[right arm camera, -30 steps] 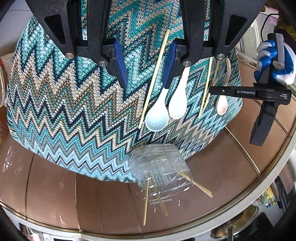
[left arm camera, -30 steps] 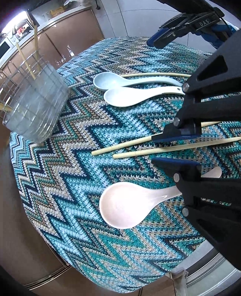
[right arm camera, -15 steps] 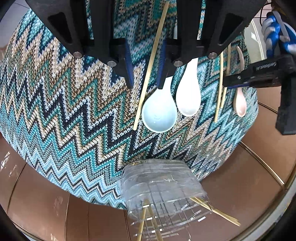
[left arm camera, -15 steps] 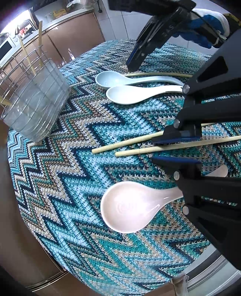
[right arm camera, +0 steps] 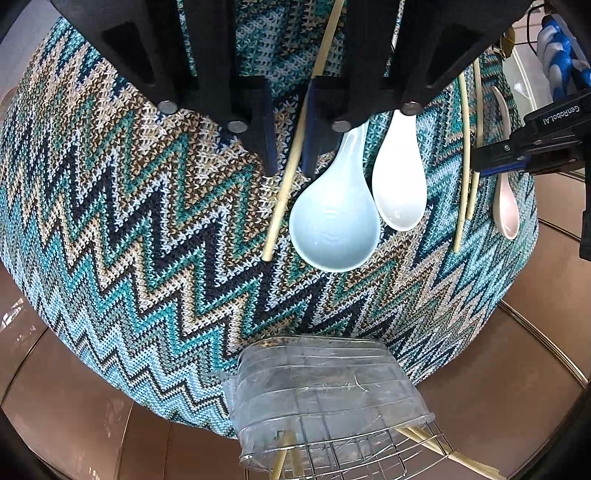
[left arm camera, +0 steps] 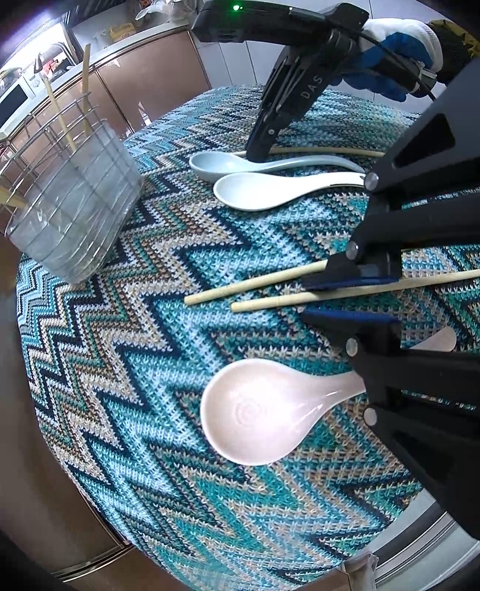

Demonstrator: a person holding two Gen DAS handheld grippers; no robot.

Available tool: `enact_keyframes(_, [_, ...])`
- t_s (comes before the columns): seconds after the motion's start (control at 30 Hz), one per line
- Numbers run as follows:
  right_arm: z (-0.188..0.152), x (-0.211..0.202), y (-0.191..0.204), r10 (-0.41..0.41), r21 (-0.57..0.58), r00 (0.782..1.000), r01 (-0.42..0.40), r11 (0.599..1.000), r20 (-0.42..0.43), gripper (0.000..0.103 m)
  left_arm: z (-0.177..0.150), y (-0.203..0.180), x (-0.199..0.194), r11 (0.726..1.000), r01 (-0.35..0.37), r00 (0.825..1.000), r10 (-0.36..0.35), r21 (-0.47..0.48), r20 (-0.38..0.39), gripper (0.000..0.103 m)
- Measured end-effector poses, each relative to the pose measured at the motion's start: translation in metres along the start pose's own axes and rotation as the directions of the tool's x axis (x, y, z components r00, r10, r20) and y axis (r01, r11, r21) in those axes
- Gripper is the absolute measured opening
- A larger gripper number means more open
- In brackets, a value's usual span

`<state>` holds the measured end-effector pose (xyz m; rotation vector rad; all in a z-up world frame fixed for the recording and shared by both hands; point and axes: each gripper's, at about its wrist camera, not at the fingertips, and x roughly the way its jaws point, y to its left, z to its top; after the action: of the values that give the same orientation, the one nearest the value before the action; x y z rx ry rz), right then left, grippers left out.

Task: Organize utensils
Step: 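Close the left tool on a chopstick beside the spoons while the right tool grasps another, then lift the left tool's chopstick over the rack while the right tool lifts its chopstick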

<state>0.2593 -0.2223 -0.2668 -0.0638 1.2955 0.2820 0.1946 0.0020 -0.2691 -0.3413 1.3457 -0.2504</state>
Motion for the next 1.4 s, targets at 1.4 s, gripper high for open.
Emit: enact_keyframes(1.4, [0.086, -0.238, 0.039, 0.155, -0.131, 0.411, -0.087, 0.988, 0.898, 0.005, 0.112, -0.124, -0.222, 0.977, -0.021, 0.509, -0.172, 0.212, 0.843, 0.005])
